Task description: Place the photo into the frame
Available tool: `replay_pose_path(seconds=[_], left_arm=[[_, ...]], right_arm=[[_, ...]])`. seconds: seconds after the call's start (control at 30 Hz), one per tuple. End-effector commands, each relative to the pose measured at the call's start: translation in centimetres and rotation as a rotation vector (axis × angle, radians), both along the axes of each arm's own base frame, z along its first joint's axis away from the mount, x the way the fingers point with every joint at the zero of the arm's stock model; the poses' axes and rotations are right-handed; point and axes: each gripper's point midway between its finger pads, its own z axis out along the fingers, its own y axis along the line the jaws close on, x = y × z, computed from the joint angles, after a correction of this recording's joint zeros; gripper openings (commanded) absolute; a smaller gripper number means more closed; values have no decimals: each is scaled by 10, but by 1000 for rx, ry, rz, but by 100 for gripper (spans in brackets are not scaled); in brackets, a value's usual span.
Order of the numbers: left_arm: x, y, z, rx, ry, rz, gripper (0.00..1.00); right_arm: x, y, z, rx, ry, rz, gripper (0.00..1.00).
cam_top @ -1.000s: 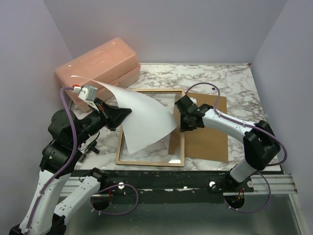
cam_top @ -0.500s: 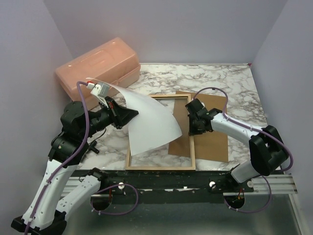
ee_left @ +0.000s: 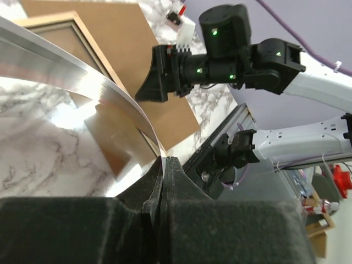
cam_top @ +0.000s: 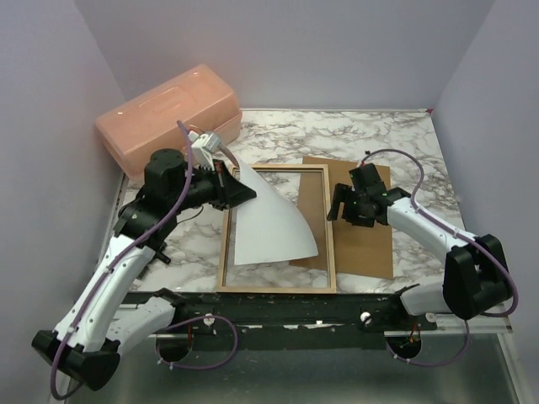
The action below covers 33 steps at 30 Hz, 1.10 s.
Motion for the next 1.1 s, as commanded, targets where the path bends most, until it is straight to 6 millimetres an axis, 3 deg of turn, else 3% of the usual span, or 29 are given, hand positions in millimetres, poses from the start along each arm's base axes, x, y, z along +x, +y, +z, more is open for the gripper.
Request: replay_pose_path(seconds=[0.0,0.2,0.33,0.47,0.67,0.77,0.9,1.07], left_arm=[[0,-27,10,-26,31,-116,0],[-15,-50,42,-77,-53,-223,0],[-22,-45,30,-85,-60,-209,0],[-21,-39,-27,-31,40,-175,0],[-5,-21,-154,66,340,-42,0],[-2,-9,-197,138,453,-3,0],[9,11,-226,273,515,74,0],[23,28,-230,350,505,164,0]], right_arm=[[-4,1,5,139,17,-12,86],[-3,-19,5,236,39,-75,90],[-1,-28,5,283,46,-108,91],[0,-36,2,289,50,-127,91],[-3,-32,-4,323,71,-114,91],[-6,-30,-8,332,87,-99,91],[-6,-31,-10,329,92,-101,91],[-8,-31,-14,325,98,-106,91]])
